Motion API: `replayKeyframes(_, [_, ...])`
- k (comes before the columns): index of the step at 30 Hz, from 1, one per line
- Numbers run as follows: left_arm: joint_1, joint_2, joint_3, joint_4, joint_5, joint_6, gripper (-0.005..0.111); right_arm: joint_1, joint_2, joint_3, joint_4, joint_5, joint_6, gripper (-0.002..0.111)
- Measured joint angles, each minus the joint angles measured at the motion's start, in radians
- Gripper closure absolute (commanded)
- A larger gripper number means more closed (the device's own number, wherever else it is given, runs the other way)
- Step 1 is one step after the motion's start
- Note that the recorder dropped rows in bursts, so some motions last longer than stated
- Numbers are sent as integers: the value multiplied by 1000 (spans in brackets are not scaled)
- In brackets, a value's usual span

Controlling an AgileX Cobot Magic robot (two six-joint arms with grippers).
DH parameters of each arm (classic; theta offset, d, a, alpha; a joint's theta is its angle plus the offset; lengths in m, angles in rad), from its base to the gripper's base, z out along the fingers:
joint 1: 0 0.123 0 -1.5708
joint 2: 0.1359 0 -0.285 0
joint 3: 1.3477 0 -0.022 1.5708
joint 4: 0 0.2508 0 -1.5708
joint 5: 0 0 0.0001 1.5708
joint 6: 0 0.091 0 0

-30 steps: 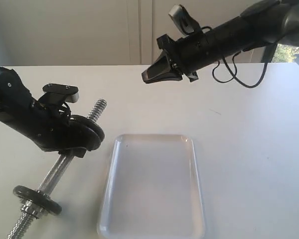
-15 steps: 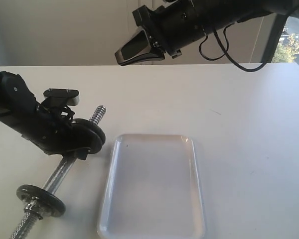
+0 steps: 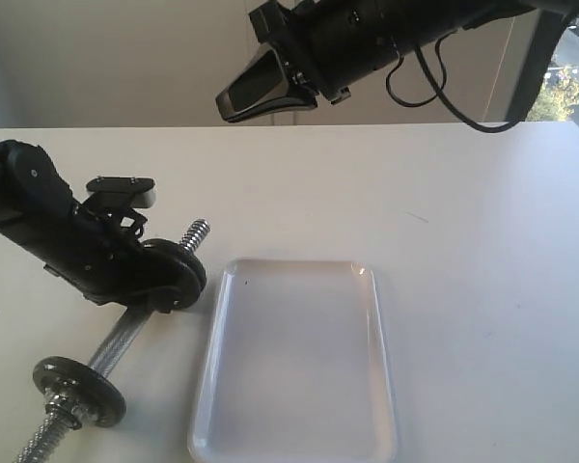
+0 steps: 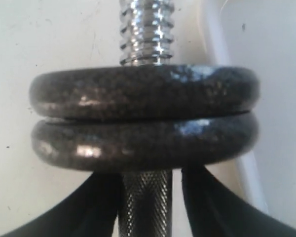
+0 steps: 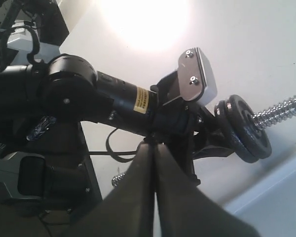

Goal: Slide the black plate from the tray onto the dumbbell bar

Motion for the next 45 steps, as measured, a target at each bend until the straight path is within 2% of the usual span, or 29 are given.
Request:
replayKeyframes(3, [0,-23,-11,-6,7,-2,41,0,-5,0,-7,0,9,107])
replayKeyframes(12, [5,-74,-17,9,28,-2,41,0,-58,0,-29,0,20,107])
replayKeyframes(23, [90,-197,-17,47,144,-2,42,0,-118,0,-67,0,57,107])
replayKeyframes(26, [94,-252,-17,66,158,-2,52,0,-142,0,-71,0,59,107])
replayKeyframes(29, [94,-326,-17,77,170,-2,69,0,-165,0,-81,2,59,108])
replayKeyframes(34, [94,-472,-17,150,208,-52,105,0,-235,0,-181,2,82,108])
replayKeyframes(40, [94,-719,-17,286,262,-159,107,0,-440,69,-275,-10,130,108])
replayKeyframes(45, [94,-956,19,306,297,-202,107,1,-661,202,-363,-116,185,108])
